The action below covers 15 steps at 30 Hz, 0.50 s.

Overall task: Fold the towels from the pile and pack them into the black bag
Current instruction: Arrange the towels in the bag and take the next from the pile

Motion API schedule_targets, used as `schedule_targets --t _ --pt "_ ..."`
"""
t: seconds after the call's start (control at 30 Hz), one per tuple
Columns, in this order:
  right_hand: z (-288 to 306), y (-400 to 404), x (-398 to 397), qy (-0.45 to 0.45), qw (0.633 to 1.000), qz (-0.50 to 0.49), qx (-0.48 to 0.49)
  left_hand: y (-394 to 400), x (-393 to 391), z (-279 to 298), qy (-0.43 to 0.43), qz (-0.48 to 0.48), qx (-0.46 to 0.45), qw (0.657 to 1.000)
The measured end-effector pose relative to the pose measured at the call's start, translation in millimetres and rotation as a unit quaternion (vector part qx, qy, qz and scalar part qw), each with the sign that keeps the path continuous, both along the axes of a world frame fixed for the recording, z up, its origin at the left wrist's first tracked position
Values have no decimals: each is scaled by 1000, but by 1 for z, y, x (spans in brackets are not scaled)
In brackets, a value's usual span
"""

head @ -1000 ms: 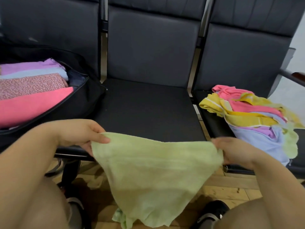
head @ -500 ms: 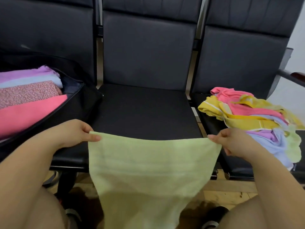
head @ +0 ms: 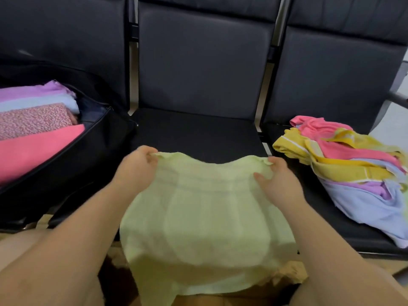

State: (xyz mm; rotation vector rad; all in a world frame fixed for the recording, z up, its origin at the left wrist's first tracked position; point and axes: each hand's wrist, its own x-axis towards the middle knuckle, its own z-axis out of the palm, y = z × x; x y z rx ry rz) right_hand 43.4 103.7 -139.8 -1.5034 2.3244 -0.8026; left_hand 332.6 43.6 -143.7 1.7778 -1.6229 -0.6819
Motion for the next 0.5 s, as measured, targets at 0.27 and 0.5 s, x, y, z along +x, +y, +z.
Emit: schedule_targets --t 0.27,0.5 --pt "-50 -26 12 120 989 64 65 -7 -26 -49 -232 -68 -18 970" --pt "-50 -73 -1 164 977 95 97 -51 -30 -53 -305 -120 59 943"
